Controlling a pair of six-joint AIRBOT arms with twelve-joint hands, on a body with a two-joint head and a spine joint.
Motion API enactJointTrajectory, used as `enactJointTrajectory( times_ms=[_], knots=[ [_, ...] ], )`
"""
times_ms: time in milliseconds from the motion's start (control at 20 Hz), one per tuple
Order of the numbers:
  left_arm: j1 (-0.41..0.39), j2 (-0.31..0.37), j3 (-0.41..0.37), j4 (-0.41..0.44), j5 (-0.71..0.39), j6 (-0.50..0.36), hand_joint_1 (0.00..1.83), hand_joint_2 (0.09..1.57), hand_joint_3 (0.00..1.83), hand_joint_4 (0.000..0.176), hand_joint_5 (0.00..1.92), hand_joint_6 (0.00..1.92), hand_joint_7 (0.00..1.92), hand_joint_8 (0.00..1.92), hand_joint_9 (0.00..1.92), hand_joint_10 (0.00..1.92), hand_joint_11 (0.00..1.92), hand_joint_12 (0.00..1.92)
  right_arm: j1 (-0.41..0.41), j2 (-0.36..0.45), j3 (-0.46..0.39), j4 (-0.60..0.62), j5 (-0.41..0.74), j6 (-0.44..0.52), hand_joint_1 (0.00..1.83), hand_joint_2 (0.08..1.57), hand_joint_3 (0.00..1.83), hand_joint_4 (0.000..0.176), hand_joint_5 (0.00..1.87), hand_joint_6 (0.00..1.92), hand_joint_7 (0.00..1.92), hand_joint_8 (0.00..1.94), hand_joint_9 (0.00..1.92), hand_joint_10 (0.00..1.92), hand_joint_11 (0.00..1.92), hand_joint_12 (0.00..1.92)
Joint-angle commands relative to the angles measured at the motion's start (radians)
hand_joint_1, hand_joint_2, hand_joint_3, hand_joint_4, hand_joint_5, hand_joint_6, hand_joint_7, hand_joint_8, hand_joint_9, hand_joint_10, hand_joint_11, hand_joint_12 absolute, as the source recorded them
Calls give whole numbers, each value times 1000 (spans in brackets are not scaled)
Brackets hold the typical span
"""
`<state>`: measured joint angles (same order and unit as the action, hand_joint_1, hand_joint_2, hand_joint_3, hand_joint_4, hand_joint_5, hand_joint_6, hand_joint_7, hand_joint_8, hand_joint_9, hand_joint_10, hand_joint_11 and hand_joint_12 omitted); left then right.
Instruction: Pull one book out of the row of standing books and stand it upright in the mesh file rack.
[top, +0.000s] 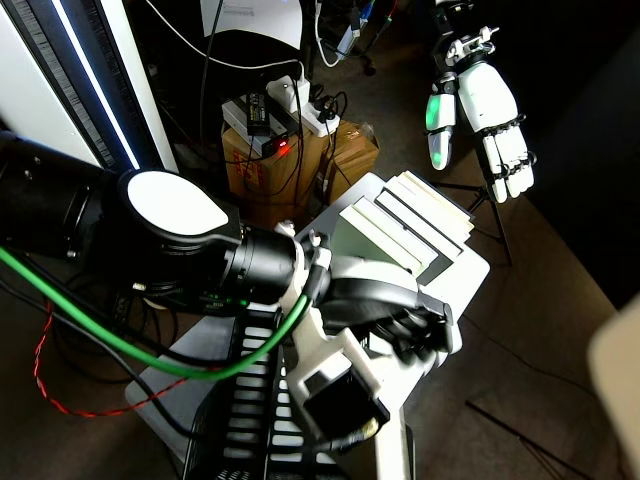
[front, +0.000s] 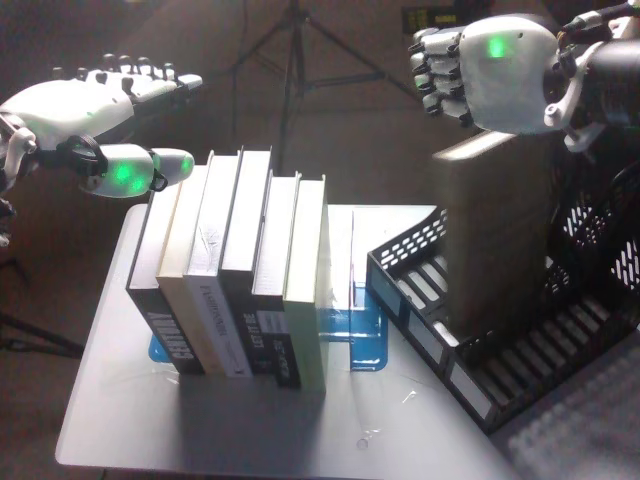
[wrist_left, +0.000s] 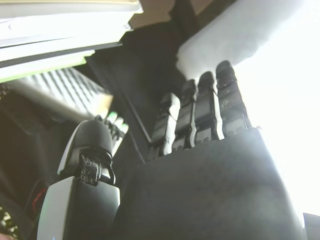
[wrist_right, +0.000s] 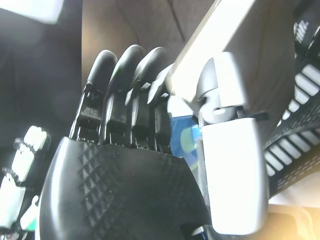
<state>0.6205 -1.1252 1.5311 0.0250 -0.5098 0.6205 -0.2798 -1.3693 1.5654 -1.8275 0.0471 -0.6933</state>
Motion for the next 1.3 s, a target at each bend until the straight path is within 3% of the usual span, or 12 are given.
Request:
enactJointTrajectory(
  times_ms=[0,100,550,600,700,750,900,1000,1050,1150,1200,1250],
  knots=[
    [-1,4,-1,-19,-114,-1,139,1390,0,85,27,4,0,0,0,0,0,0,1,2,5,-15,-46,-12,1107,1040,0,0,103,1,79,0,62,41,0,349],
    [-1,4,-1,-19,-114,-1,141,1390,0,72,35,6,0,0,0,0,0,0,1,2,4,-19,-47,-12,1016,1007,0,0,5,0,1,0,0,0,0,18],
    [18,16,-23,-30,-154,-1,119,1390,0,89,22,0,0,0,0,0,0,0,1,88,-89,-16,-16,-12,883,990,0,0,0,0,0,0,0,0,42,20],
    [22,18,-27,-34,-162,-1,125,1400,5,73,22,0,0,0,0,0,0,0,1,103,-107,-8,5,-12,923,993,0,19,0,0,0,0,0,0,38,23],
    [30,21,-33,-49,-182,-1,160,1398,2,72,25,1,0,0,0,0,0,0,6,133,-136,96,98,-12,947,1037,15,101,0,0,0,0,0,0,5,4],
    [37,25,-38,-57,-193,-1,182,1398,0,59,41,6,0,0,0,0,0,0,8,145,-144,268,164,-12,935,1051,19,0,0,0,0,0,0,0,0,0],
    [47,35,-51,-72,-228,-2,182,1400,1,67,42,3,0,0,0,0,0,0,8,201,-192,691,337,-12,928,1062,18,0,0,0,0,0,0,0,0,0],
    [58,43,-65,-76,-262,-9,142,1396,0,71,38,1,0,0,0,0,0,0,8,235,-230,786,404,-12,910,1100,30,11,0,0,0,0,0,0,0,0],
    [67,46,-71,-79,-284,-17,134,1396,0,77,39,1,0,0,0,0,0,0,8,248,-238,818,428,-12,872,1114,31,47,0,0,0,0,0,0,0,0],
    [74,48,-77,-81,-305,-26,88,1397,1,75,21,1,0,0,0,0,0,0,4,257,-243,850,456,-12,761,1159,39,49,0,0,0,0,0,0,0,0],
    [82,50,-83,-82,-330,-38,63,1390,0,82,19,1,0,0,0,0,0,0,-3,269,-249,894,486,-12,726,1147,29,0,0,0,0,0,0,0,0,0],
    [91,53,-92,-82,-360,-50,26,1384,0,84,5,1,0,0,0,0,0,0,-20,281,-255,951,523,-12,575,1162,31,0,0,0,0,0,0,0,0,0]
  ],
)
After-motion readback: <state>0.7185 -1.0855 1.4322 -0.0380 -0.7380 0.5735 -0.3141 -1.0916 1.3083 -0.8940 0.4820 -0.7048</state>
